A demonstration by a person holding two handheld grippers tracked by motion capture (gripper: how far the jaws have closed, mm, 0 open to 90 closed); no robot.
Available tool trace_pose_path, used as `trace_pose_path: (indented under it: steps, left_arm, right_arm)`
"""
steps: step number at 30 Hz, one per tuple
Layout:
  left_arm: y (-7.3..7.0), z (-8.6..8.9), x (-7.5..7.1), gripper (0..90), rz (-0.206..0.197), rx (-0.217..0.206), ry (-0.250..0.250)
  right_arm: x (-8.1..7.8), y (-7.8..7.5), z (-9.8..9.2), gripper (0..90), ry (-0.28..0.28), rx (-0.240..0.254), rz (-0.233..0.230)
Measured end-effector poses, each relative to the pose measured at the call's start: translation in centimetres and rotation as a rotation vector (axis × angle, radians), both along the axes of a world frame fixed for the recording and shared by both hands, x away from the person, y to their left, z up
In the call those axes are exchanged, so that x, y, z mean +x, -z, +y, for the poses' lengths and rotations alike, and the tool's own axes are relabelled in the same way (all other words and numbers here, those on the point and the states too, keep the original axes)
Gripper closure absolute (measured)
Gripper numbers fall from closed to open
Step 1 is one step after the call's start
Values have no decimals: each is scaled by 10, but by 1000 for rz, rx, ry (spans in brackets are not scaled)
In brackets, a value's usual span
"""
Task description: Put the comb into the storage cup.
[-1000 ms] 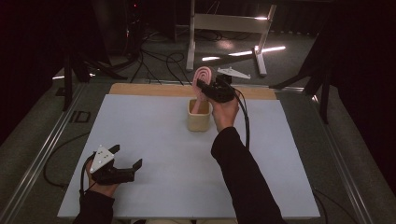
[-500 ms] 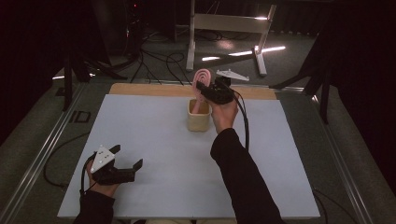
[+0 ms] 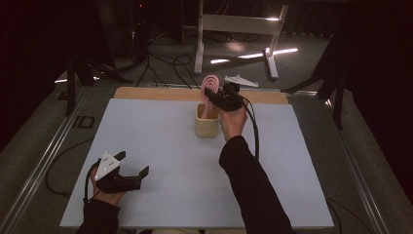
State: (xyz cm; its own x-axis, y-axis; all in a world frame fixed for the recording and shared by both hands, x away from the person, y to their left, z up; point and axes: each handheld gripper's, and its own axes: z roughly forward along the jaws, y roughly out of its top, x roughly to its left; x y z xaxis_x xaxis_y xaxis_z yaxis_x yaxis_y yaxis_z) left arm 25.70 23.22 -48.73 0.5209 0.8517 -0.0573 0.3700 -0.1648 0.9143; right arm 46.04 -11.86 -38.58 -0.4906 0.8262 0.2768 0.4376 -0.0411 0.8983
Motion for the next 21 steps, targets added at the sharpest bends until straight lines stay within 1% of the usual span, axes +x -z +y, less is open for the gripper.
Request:
trace_pose_path:
  steps: [14,21]
  left_arm:
    - [0,0,0,1,-2,0,0]
    - [0,0,0,1,-2,0,0]
  right_arm:
    - [-1,6,3,638,-3,-14,6]
    - [-1,11,4,637,-3,-15,17]
